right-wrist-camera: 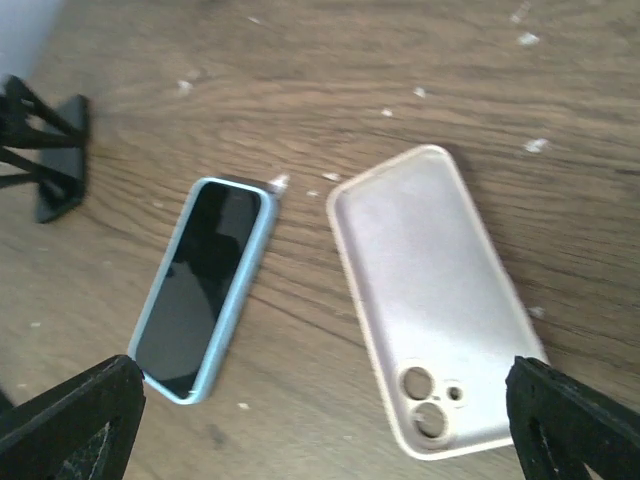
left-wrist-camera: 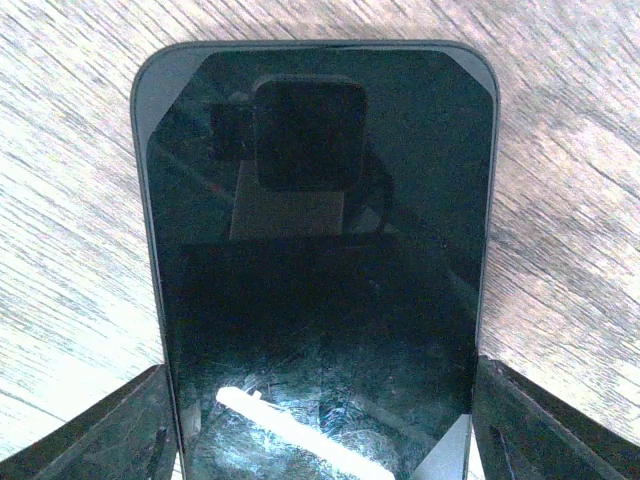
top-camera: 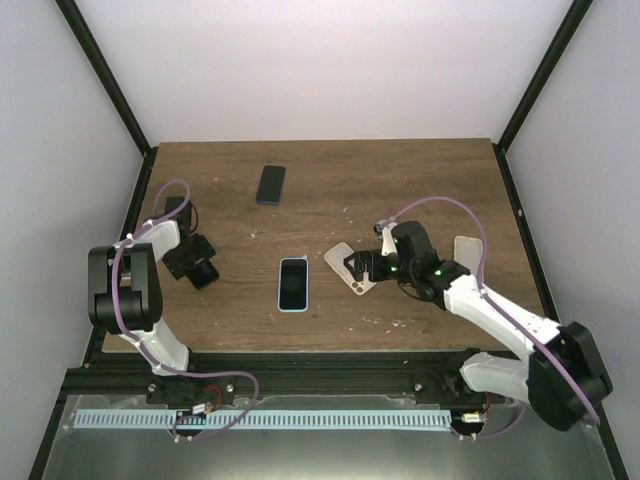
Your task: Put the phone into the phone case
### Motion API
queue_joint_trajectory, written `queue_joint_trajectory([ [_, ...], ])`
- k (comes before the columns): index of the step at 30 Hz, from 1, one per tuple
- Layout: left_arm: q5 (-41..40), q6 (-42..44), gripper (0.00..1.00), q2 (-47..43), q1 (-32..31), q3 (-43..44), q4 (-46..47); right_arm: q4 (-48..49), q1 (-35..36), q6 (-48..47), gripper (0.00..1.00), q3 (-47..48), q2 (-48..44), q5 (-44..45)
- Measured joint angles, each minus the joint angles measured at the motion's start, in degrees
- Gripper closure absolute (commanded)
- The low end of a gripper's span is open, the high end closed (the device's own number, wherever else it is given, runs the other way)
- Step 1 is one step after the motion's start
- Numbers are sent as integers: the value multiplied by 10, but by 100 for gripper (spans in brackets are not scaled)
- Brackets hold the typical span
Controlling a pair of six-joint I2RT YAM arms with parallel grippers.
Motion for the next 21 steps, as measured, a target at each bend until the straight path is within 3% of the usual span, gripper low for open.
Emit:
queue_joint_trajectory([
  [4, 3, 9, 32, -1, 0, 0, 0, -24, -32, -35, 6, 18, 64, -2],
  [10, 21, 21, 34, -12, -2, -11, -1, -47, -41, -76, 33, 70, 160, 12],
  [21, 81, 33, 37, -61, -23, -48, -6, -62, -43, -94, 46, 103, 291, 52],
])
